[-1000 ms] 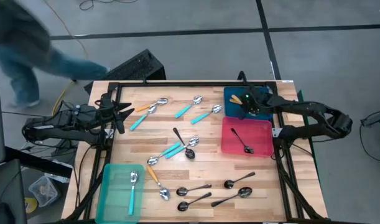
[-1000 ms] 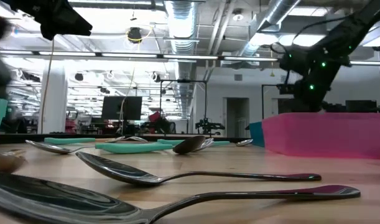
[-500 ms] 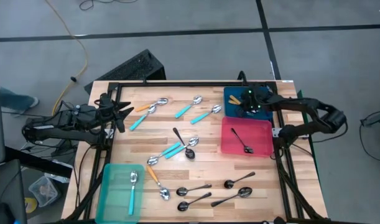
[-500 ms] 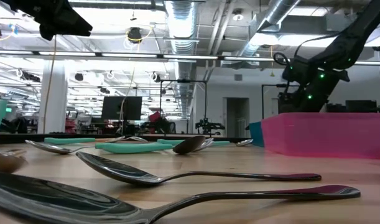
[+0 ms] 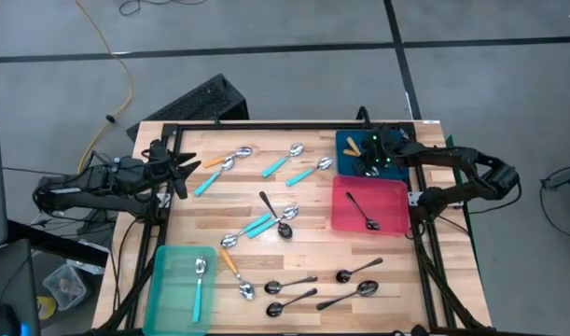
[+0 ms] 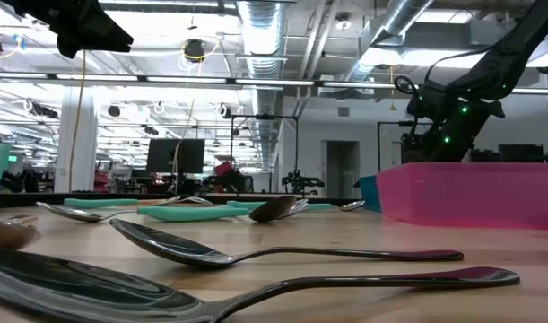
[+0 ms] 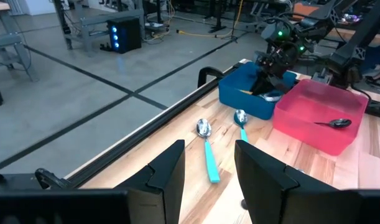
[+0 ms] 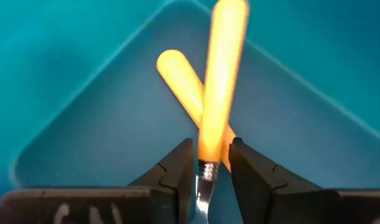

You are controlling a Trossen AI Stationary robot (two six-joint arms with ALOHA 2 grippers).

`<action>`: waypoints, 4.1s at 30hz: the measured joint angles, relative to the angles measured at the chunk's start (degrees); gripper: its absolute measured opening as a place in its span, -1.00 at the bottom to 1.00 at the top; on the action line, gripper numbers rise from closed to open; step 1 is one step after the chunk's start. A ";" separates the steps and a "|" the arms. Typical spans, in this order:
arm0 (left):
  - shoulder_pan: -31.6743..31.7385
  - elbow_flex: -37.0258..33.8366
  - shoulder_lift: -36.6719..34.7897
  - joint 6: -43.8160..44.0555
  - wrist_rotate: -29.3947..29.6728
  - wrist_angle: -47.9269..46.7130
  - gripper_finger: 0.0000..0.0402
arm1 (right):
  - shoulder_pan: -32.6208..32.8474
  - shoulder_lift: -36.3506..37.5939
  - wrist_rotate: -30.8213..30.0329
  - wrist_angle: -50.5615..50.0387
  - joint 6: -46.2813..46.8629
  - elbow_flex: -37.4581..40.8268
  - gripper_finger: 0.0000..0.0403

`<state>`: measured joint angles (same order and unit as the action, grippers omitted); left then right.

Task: Sort silverware by color (type)
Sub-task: Put the yellow spoon into the blue bin

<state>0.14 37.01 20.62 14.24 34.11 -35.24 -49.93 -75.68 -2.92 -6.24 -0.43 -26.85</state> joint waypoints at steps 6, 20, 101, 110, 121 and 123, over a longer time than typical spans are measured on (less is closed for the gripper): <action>0.01 0.00 0.00 -0.02 0.00 -0.02 -0.38 | 0.00 -0.02 0.00 -0.78 0.07 -0.55 -0.15; 0.01 0.00 0.00 -0.03 -0.07 -0.05 -0.38 | 4.41 5.86 0.10 -11.34 2.80 -12.78 -0.13; 39.54 34.42 88.37 -21.90 -20.92 -9.08 0.15 | 28.72 6.64 1.42 -8.37 6.30 -20.57 -0.13; 39.76 35.95 88.37 -19.09 -26.01 -8.38 0.15 | 30.58 6.64 1.40 -9.63 5.95 -20.57 -0.13; 39.71 37.21 88.37 -17.52 -27.30 -12.48 0.15 | 30.86 6.64 1.40 -9.98 5.82 -20.57 -0.13; 39.71 38.53 88.37 -16.07 -27.34 -14.14 0.15 | 30.86 6.64 1.40 -9.98 5.82 -20.57 -0.13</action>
<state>39.86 75.55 108.99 -1.83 6.76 -49.38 -19.07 -69.04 -1.52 -16.23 5.39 -47.42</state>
